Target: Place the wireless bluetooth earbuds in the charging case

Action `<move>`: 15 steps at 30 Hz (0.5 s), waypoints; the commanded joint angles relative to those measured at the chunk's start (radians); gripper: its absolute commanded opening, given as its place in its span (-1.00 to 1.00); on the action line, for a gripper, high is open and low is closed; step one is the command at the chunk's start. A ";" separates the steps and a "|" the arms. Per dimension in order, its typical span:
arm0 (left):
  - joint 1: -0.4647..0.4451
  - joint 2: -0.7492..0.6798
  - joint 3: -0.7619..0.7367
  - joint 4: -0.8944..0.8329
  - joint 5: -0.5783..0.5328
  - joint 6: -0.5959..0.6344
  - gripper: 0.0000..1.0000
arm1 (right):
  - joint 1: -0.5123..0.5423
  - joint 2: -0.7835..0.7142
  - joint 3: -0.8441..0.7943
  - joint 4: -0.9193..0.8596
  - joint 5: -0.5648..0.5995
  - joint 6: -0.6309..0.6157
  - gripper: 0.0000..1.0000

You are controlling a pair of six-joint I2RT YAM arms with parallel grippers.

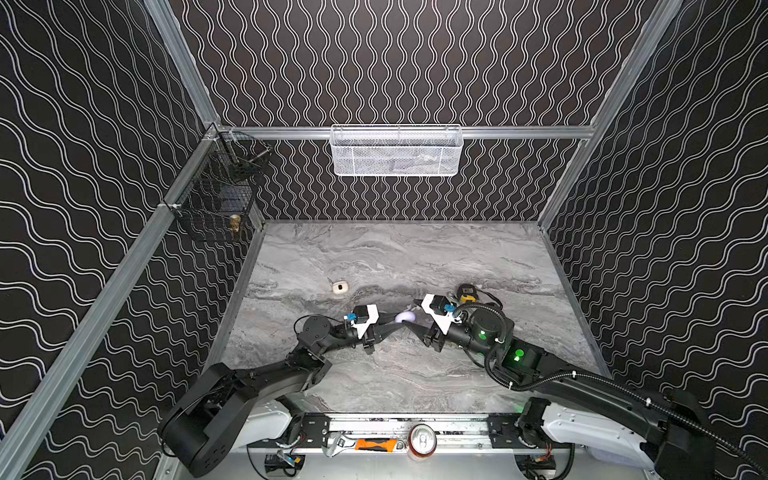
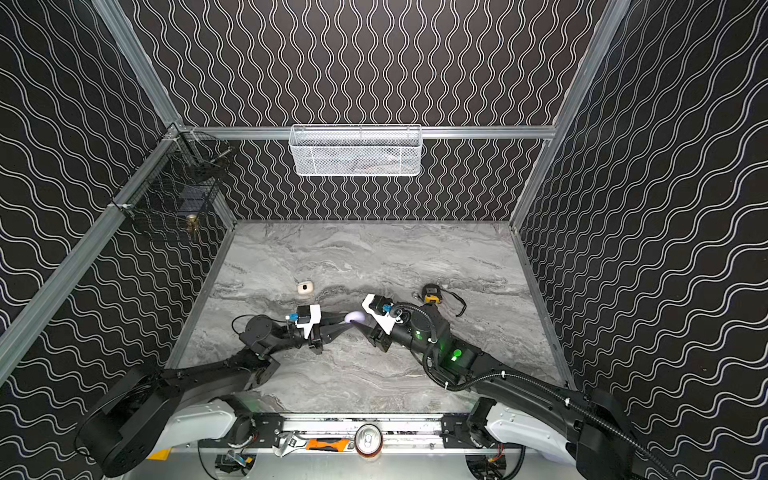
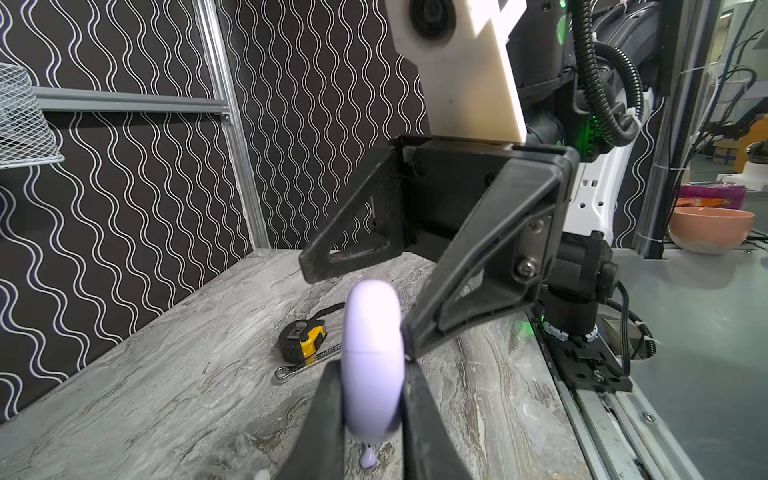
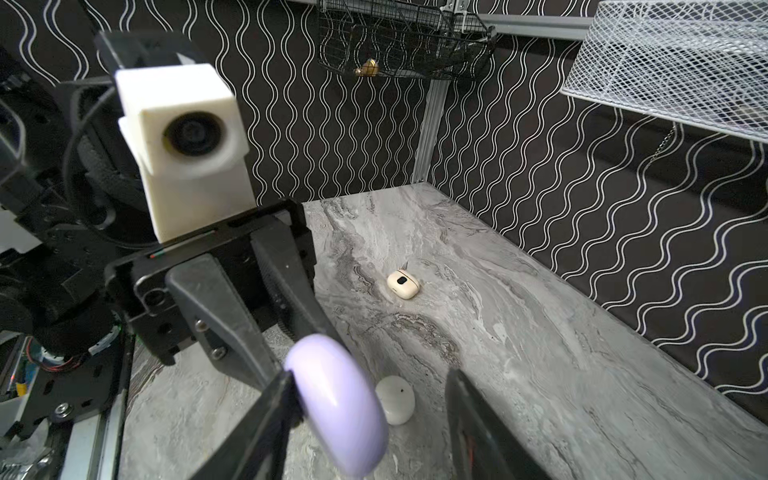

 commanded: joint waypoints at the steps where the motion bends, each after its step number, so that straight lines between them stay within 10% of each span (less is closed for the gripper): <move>1: -0.002 0.000 0.001 0.063 0.104 -0.004 -1.00 | -0.021 0.007 0.027 0.011 0.098 0.023 0.15; 15: -0.001 0.032 -0.013 0.075 0.052 -0.009 -1.00 | -0.038 -0.016 0.083 -0.039 0.171 0.155 0.25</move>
